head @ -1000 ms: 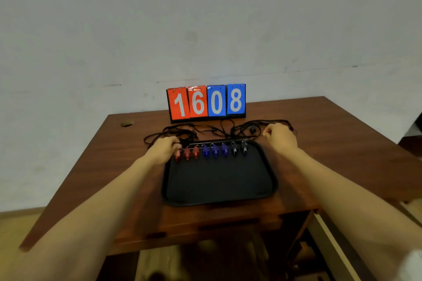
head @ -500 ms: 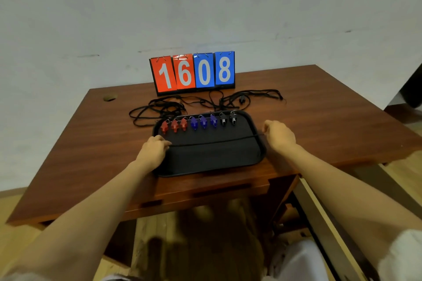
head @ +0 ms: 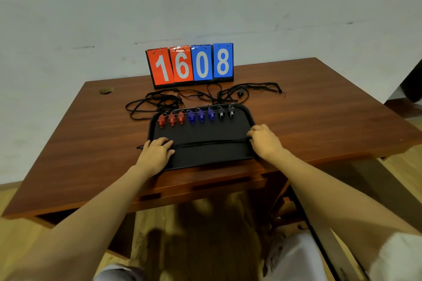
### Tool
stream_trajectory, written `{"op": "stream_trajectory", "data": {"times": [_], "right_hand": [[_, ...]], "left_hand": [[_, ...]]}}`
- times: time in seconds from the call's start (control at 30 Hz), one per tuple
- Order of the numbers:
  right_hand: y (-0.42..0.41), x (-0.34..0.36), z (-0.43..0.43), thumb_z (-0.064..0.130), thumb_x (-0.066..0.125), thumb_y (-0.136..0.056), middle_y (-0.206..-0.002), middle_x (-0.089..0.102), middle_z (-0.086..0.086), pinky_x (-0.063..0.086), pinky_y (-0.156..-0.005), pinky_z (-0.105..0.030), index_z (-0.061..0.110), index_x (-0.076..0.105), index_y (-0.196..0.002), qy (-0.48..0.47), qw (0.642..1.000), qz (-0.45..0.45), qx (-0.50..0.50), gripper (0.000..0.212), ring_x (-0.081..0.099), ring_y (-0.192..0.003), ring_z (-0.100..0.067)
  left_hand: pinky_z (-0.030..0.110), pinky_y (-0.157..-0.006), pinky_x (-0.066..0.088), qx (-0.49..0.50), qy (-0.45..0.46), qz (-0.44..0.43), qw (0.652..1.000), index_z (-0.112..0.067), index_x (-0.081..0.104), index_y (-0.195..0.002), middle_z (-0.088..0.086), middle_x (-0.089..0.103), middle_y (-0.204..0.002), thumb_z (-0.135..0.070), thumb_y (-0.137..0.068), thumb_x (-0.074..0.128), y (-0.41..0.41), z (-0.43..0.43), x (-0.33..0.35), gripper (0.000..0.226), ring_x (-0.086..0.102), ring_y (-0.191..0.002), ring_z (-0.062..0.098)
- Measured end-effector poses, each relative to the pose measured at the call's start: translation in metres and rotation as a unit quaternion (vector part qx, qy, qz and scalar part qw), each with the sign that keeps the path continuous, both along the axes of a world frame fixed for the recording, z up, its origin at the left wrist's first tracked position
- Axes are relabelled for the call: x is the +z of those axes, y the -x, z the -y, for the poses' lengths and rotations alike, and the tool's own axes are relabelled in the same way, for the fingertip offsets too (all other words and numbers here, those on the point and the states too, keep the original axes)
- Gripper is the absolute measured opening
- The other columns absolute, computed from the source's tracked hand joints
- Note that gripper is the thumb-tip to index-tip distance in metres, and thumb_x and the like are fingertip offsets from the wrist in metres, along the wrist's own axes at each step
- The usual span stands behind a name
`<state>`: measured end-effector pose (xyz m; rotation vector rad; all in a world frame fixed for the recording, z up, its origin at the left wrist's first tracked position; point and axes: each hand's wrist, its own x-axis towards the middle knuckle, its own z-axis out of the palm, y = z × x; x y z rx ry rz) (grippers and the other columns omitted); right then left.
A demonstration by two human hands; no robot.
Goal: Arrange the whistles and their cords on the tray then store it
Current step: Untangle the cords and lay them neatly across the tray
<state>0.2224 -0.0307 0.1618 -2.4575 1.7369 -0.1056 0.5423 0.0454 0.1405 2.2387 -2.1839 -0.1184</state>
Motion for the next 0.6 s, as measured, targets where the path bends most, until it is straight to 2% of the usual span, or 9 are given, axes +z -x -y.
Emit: {"op": "stream_trajectory", "data": {"times": [0.13, 0.37, 0.47, 0.53, 0.6], "right_hand": [[0.008, -0.01, 0.0, -0.004, 0.04, -0.094, -0.139, 0.048, -0.008, 0.045, -0.1, -0.038, 0.009, 0.049, -0.135, 0.005, 0.999, -0.046, 0.002, 0.044, 0.037, -0.131, -0.027], [0.008, -0.011, 0.006, -0.002, 0.041, -0.094, -0.139, 0.051, -0.007, 0.042, -0.103, -0.039, 0.007, 0.053, -0.132, 0.025, 0.998, -0.056, 0.017, 0.041, 0.041, -0.13, -0.027], [0.007, -0.01, 0.006, 0.009, 0.044, -0.095, -0.138, 0.052, -0.004, 0.025, -0.113, -0.042, 0.013, 0.054, -0.131, 0.053, 0.994, -0.092, 0.024, 0.038, 0.035, -0.134, -0.027], [0.003, -0.008, 0.005, 0.015, 0.045, -0.096, -0.141, 0.049, -0.004, 0.013, -0.117, -0.048, 0.015, 0.051, -0.135, 0.053, 0.996, -0.074, 0.021, 0.039, 0.027, -0.141, -0.027], [-0.005, -0.002, 0.005, 0.019, 0.046, -0.095, -0.14, 0.051, -0.004, 0.014, -0.117, -0.045, 0.015, 0.052, -0.134, 0.068, 0.996, -0.047, 0.038, 0.039, 0.029, -0.14, -0.025]], "left_hand": [[0.045, -0.116, 0.018, 0.014, 0.006, 0.0, 1.0, -0.015, 0.038, -0.144, 0.004, 0.037, -0.148, -0.034, -0.101, 0.034, 0.004, -0.002, -0.003, 0.047, 0.032, -0.138, 0.024], [0.044, -0.116, 0.018, 0.028, 0.015, -0.005, 0.999, -0.016, 0.039, -0.143, 0.004, 0.038, -0.148, -0.035, -0.101, 0.033, 0.011, -0.005, -0.003, 0.047, 0.033, -0.138, 0.022], [0.046, -0.115, 0.02, 0.035, 0.019, -0.014, 0.999, -0.016, 0.044, -0.14, 0.004, 0.042, -0.145, -0.034, -0.1, 0.037, 0.01, -0.002, -0.002, 0.044, 0.037, -0.135, 0.023], [0.046, -0.114, 0.02, 0.036, 0.029, -0.022, 0.999, -0.016, 0.047, -0.136, 0.004, 0.046, -0.141, -0.033, -0.098, 0.042, 0.012, 0.002, 0.001, 0.042, 0.039, -0.133, 0.023], [0.042, -0.114, 0.023, 0.021, 0.044, -0.026, 0.999, -0.017, 0.049, -0.134, 0.004, 0.049, -0.138, -0.033, -0.096, 0.046, 0.016, 0.008, 0.006, 0.041, 0.041, -0.131, 0.022]]}}
